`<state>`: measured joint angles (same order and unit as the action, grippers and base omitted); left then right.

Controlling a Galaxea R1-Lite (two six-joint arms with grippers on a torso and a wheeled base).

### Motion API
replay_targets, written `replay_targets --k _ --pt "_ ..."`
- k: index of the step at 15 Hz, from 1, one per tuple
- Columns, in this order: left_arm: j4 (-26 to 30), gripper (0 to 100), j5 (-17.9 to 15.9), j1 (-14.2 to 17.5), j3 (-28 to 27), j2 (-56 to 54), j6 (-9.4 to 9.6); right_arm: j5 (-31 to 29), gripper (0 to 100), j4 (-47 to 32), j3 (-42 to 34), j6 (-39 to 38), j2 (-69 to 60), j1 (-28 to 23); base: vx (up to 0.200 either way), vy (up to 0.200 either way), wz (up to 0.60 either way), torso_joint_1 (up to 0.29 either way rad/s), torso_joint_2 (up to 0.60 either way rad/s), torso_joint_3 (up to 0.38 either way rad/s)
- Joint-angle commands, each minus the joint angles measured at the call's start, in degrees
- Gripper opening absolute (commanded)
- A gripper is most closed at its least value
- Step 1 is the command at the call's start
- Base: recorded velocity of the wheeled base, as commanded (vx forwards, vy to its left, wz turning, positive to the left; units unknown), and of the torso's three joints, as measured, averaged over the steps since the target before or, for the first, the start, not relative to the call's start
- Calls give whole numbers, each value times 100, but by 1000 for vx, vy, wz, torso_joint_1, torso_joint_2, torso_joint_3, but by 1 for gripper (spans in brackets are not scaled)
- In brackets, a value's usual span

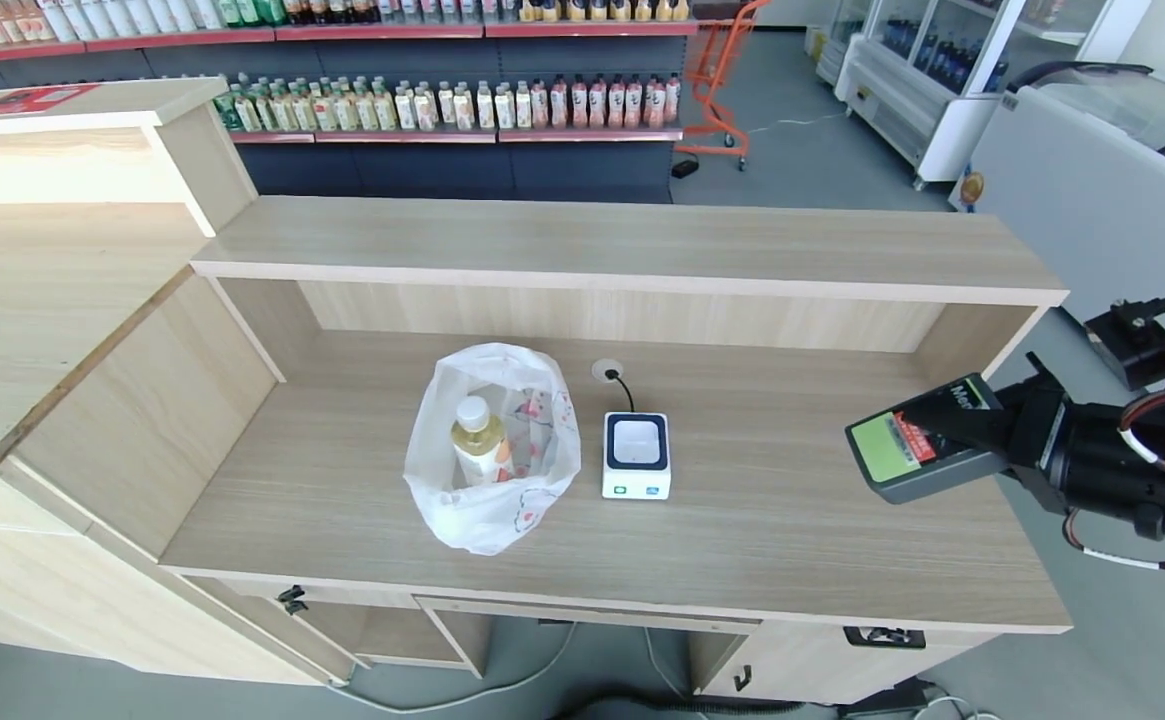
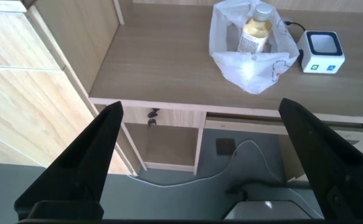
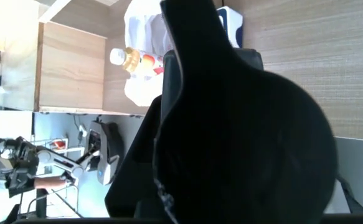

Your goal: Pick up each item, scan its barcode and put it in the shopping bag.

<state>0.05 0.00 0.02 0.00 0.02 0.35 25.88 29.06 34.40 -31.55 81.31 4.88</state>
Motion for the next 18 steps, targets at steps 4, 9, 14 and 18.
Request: replay_targets --k 4,9,14,18 --pt "-5 100 0 -2 0 -2 0 -4 0 21 14 123 218 5 200 0 0 1 0 11" --pt "-5 100 0 -2 0 -2 -18 -320 0 21 49 1072 851 145 80 0 0 3 3 -1" --pt "-5 100 0 -2 0 -2 -18 -338 0 38 190 1503 1519 892 0 0 0 0 0 0" --pt "4 100 0 -2 0 -2 -18 -611 0 574 576 1661 2565 1402 0 0 0 0 0 0"
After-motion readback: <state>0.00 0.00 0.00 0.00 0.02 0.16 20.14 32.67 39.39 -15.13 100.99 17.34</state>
